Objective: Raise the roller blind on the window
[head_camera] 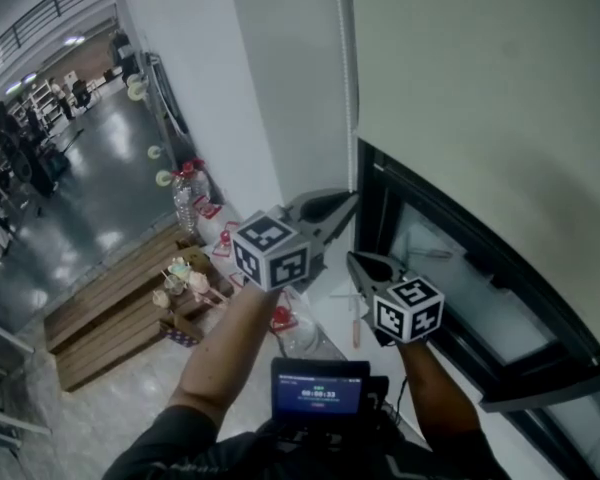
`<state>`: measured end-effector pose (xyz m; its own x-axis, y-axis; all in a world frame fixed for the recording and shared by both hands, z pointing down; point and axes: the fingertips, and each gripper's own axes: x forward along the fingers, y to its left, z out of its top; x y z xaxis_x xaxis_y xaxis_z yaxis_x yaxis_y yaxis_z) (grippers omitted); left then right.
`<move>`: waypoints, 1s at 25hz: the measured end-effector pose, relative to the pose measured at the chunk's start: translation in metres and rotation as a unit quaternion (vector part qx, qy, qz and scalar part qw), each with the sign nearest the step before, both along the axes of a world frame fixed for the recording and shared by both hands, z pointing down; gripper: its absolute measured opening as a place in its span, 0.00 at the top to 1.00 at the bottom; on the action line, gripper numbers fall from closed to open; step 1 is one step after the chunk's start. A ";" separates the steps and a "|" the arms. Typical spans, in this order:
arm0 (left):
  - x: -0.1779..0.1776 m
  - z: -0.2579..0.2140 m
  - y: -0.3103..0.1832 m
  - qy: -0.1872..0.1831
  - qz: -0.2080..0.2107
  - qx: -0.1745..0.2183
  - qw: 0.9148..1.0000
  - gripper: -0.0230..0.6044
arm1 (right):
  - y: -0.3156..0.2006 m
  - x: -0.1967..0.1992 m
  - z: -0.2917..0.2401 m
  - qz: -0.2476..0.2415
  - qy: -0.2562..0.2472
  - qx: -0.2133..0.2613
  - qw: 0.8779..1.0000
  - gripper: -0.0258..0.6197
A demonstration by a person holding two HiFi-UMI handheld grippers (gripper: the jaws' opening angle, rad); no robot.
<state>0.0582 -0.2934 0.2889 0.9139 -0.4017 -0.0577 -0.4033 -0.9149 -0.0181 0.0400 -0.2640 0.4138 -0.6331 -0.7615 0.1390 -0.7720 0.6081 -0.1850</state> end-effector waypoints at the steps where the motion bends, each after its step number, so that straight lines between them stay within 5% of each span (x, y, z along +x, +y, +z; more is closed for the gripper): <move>1: 0.001 0.009 0.000 -0.005 0.000 -0.004 1.000 0.95 | 0.000 0.001 0.008 0.001 0.003 -0.009 1.000 0.96; 14: 0.005 0.107 0.011 -0.035 0.004 -0.069 0.997 0.95 | 0.016 0.007 0.105 0.008 0.030 -0.108 0.994 0.95; 25: 0.000 0.108 0.008 -0.028 0.003 -0.077 0.997 0.95 | 0.021 0.038 0.045 0.005 0.071 -0.058 0.996 0.82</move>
